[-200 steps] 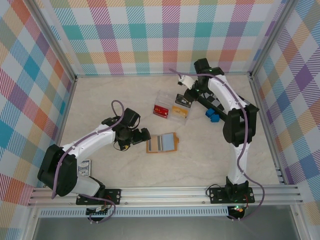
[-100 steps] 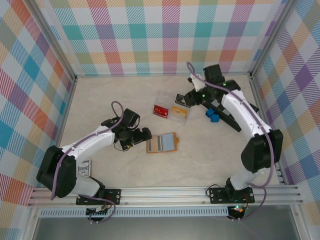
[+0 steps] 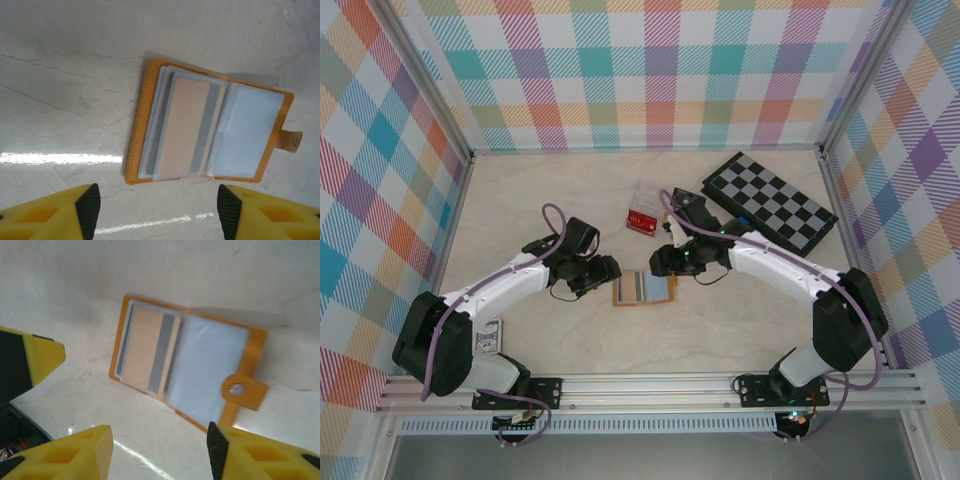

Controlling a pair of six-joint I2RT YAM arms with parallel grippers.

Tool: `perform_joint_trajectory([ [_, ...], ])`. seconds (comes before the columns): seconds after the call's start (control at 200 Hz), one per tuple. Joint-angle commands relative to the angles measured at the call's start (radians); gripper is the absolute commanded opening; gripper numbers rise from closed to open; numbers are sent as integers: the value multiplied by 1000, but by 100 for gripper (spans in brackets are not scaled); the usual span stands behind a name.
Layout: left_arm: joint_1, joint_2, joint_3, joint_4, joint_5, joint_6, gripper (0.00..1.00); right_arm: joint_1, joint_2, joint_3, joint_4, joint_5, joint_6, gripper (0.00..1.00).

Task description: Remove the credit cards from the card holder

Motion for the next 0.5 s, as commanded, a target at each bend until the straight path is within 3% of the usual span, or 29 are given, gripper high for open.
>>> perform_joint_trajectory([
  [0.0,4,32,-15,43,43,-21,62,62,87,24,85,-14,53,51],
  [0.13,20,42,-9,34,29,-23,59,127,205,98,28,75,41,47],
  [0.495,91,44,-61,65,56,-58,56,207,390,257,-148,280,-39,51],
])
